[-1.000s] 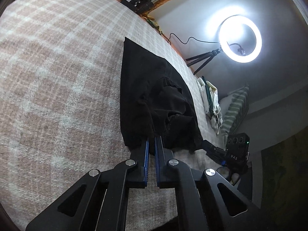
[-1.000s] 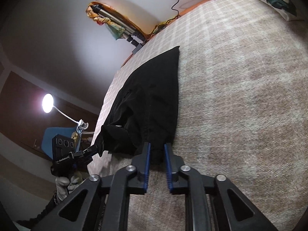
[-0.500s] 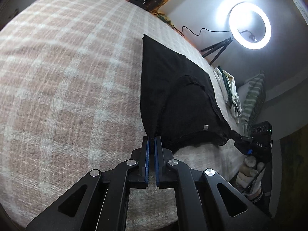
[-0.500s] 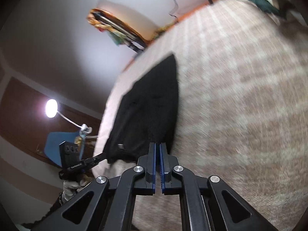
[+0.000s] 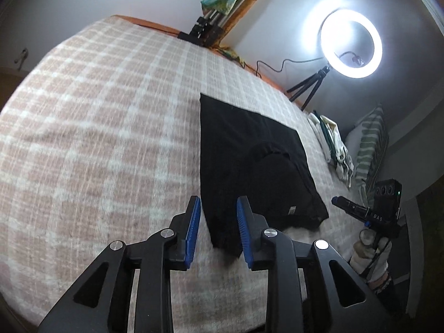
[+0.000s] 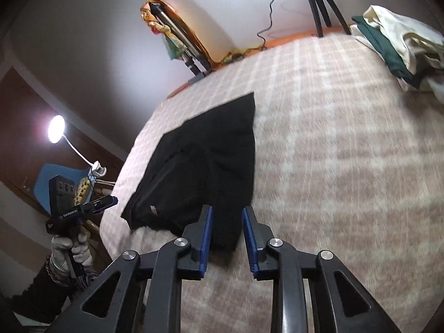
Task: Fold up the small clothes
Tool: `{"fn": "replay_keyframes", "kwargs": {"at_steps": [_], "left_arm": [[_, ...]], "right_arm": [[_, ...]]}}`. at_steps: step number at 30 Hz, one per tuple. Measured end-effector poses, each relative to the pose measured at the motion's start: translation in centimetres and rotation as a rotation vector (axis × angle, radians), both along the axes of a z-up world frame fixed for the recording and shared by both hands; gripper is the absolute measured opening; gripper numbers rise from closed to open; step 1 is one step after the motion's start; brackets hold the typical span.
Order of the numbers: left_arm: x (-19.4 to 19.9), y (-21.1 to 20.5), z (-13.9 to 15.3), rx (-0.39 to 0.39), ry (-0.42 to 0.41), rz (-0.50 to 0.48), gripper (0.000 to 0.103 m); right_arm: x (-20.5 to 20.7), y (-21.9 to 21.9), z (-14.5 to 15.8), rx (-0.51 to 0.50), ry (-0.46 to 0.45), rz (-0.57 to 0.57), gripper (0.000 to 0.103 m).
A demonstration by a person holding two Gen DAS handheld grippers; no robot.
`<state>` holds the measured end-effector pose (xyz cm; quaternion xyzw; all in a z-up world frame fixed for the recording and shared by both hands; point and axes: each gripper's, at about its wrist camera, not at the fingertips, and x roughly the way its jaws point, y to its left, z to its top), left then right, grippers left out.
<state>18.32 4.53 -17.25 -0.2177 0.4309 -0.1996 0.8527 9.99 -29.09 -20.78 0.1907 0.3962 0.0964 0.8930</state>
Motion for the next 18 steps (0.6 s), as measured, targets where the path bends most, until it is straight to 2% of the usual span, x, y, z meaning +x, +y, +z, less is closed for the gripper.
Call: {"fn": "replay_keyframes", "kwargs": {"at_steps": [2, 4, 5, 10, 16, 18], "left_arm": [[0.9, -0.6, -0.1, -0.005, -0.010, 0.011, 0.030], [1.6, -0.8, -0.4, -0.012, -0.006, 0.015, 0.040], [1.8, -0.8, -0.7, -0.021, 0.001, 0.018, 0.041], [1.4, -0.3, -2.0, -0.060, 0.052, 0.026, 0.041], [-0.5, 0.8, -3.7, -0.175, 0.116, 0.058, 0.041], [-0.9, 0.8, -4.0, -0.203, 0.131, 0.063, 0.041]], "right_arm": [[0.7, 0.2, 0.3, -0.012, -0.015, 0.002, 0.027], [1.4, 0.5, 0.5, -0.037, -0.027, 0.005, 0.033], [1.8, 0.5, 0.6, -0.050, -0.036, 0.006, 0.036], [4.2, -0.9, 0.3, -0.010, -0.044, -0.001, 0.042], [7.5, -3.5, 0.0, 0.099, -0.045, -0.034, 0.043], [8.4, -3.7, 0.0, 0.103, -0.044, -0.037, 0.046]]}}
